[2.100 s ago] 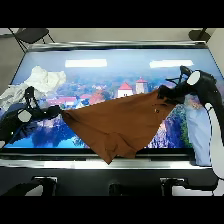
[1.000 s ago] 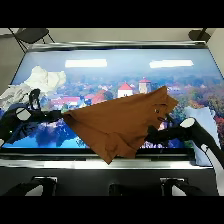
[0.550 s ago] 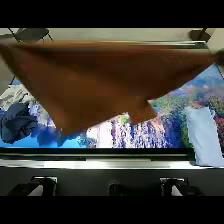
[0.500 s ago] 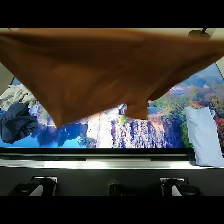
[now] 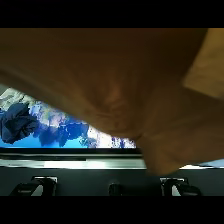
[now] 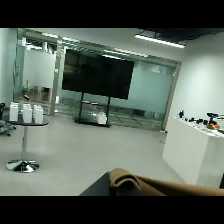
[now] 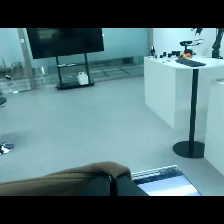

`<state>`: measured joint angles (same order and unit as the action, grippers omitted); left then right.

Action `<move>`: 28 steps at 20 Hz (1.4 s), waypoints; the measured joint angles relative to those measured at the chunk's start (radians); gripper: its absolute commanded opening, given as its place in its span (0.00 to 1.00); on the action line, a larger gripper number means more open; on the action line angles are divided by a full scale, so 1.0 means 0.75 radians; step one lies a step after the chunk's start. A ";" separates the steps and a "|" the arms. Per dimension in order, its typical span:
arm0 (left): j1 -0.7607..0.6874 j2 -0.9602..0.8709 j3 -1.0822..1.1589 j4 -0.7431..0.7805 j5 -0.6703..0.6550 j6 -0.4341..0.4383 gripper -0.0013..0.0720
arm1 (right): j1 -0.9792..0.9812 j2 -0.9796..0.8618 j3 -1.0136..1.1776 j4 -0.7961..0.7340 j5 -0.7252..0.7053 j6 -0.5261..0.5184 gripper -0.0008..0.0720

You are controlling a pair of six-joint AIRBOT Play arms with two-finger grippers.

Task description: Fold the shirts.

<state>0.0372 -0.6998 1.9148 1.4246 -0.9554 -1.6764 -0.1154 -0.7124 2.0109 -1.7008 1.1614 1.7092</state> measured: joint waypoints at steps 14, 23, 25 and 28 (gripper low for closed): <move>0.001 -0.700 -0.347 0.032 -0.298 0.163 0.06 | 0.000 -0.800 -0.196 0.230 0.478 0.006 0.05; 0.001 -1.245 -0.366 -0.109 -0.007 0.150 0.06 | -0.001 -1.314 -0.267 0.456 -0.032 0.043 0.05; 0.007 -1.291 -0.363 -0.115 0.015 0.152 0.06 | -0.003 -1.353 -0.268 0.454 -0.091 0.041 0.05; 0.035 -1.318 -0.345 -0.120 -0.009 0.230 0.06 | -0.021 -1.363 -0.267 0.397 -0.045 -0.023 0.05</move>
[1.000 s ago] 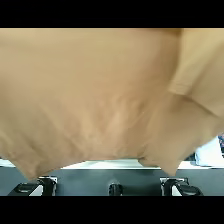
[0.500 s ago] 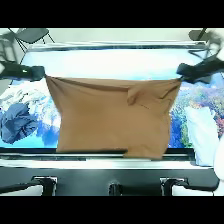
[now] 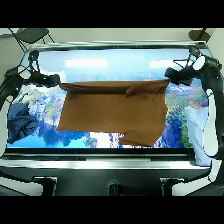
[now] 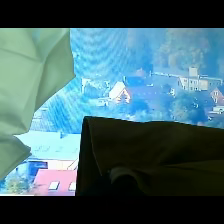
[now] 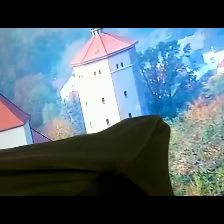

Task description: Fold the shirts.

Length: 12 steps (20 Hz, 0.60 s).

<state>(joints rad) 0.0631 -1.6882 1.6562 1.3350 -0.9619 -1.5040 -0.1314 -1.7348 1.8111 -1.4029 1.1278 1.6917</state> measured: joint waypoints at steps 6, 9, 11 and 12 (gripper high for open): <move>0.023 -0.119 0.010 -0.011 -0.212 0.061 0.06 | 0.004 -0.044 -0.138 -0.006 0.247 -0.038 0.05; 0.027 -0.186 0.010 -0.020 -0.326 0.068 0.06 | 0.008 -0.070 -0.196 0.016 0.286 -0.036 0.06; 0.032 -0.216 0.010 -0.022 -0.384 0.072 0.09 | 0.010 -0.084 -0.213 0.042 0.303 -0.020 0.06; 0.032 -0.224 0.010 -0.024 -0.403 0.073 0.36 | 0.012 -0.089 -0.218 0.058 0.305 -0.015 0.23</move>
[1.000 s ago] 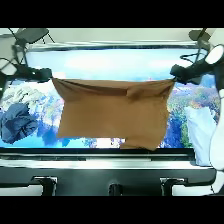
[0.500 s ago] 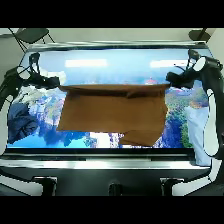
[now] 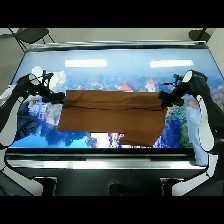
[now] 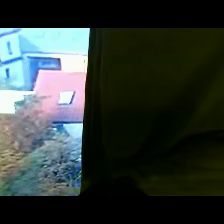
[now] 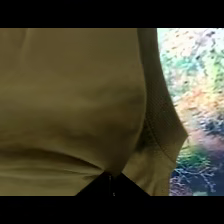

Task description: Fold the shirts.

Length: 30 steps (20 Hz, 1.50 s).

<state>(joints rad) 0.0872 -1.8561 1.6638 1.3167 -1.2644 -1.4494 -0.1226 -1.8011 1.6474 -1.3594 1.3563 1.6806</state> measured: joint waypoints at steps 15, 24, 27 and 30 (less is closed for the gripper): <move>0.217 0.359 -0.627 -0.083 -0.231 0.111 0.64 | -0.259 0.444 -0.544 0.065 0.171 -0.132 0.61; 0.231 0.397 -0.849 -0.312 0.006 0.126 0.11 | -0.270 0.631 -0.878 0.083 0.072 -0.220 0.66; 0.216 0.385 -0.856 -0.329 0.017 0.109 0.06 | -0.272 0.641 -0.973 0.156 -0.006 -0.235 0.67; 0.210 0.384 -0.859 -0.331 0.021 0.107 0.06 | -0.270 0.646 -1.069 0.283 -0.136 -0.256 0.66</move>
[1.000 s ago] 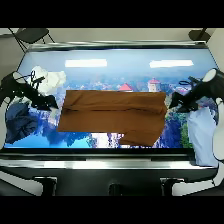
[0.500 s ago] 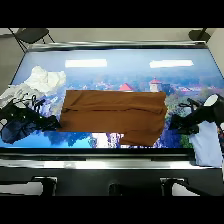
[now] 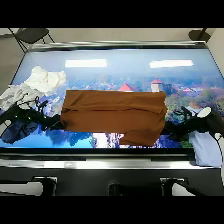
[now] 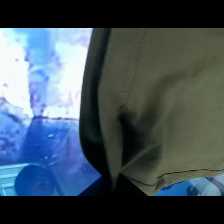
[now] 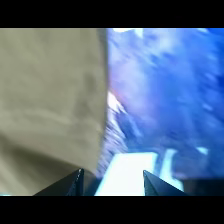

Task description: Fold the shirts.

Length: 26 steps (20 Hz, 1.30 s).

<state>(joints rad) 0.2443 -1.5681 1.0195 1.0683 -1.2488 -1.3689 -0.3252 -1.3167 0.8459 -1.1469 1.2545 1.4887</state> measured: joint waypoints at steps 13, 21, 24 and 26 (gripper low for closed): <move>-0.005 0.025 -0.003 0.034 -0.049 0.010 0.06 | -0.002 -0.063 -0.089 0.149 -0.236 -0.027 0.05; -0.005 0.443 0.396 -0.069 -0.050 0.040 0.06 | -0.003 0.309 0.479 0.111 -0.288 -0.163 0.05; -0.005 0.722 0.741 -0.019 0.055 0.024 0.06 | -0.003 0.518 0.891 -0.016 -0.399 -0.186 0.05; -0.005 0.886 0.924 0.087 0.120 -0.038 0.06 | -0.003 0.650 1.113 -0.120 -0.422 -0.162 0.05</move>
<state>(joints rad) 0.2409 -0.9035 1.7123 1.1336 -1.1591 -1.3975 -0.3271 -0.8295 1.6806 -1.2369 0.9382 1.3670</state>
